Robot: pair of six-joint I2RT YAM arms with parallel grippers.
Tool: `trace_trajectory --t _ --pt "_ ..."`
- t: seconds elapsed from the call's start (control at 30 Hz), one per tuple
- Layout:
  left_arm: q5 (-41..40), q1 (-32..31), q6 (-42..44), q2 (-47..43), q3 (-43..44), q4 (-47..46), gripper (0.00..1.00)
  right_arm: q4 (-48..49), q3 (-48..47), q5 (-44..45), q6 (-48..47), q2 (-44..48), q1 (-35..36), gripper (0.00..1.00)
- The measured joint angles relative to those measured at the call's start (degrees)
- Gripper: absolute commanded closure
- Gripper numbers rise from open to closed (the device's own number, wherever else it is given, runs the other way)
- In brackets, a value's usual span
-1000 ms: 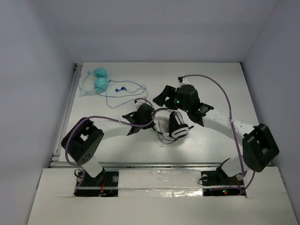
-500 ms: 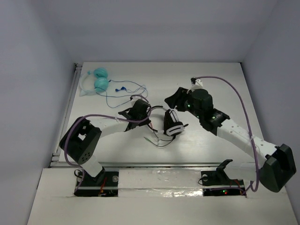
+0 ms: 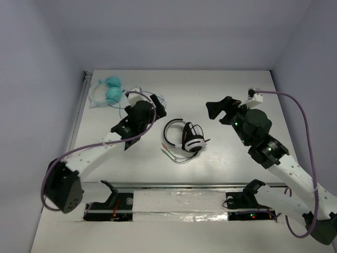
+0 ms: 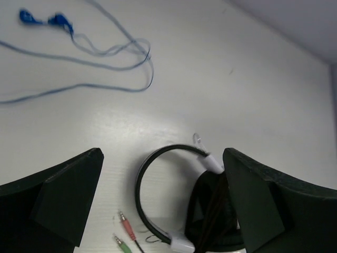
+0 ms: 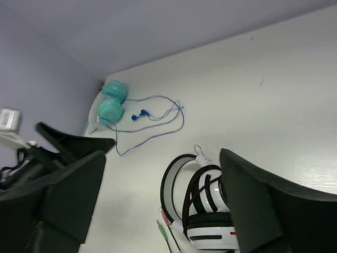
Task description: Wrap the headphones
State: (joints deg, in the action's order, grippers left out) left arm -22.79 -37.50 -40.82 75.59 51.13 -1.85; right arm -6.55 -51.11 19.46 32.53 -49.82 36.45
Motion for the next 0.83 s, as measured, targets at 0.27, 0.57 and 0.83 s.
trace_trajectory --t 0.27,0.57,0.83 --pt "-1.4 0.0 4.7 -21.7 0.0 -0.1 0.01 -7.6 -3.3 4.7 -2.5 7.5 0.0 0.00" --pt "6.3 -0.2 9.7 -34.6 0.0 4.6 0.01 -17.8 -3.5 1.0 1.4 10.8 0.0 0.00" --pt "12.3 -0.3 15.1 -37.2 0.9 9.0 0.01 -19.7 -3.5 0.2 2.9 16.7 0.0 0.00"
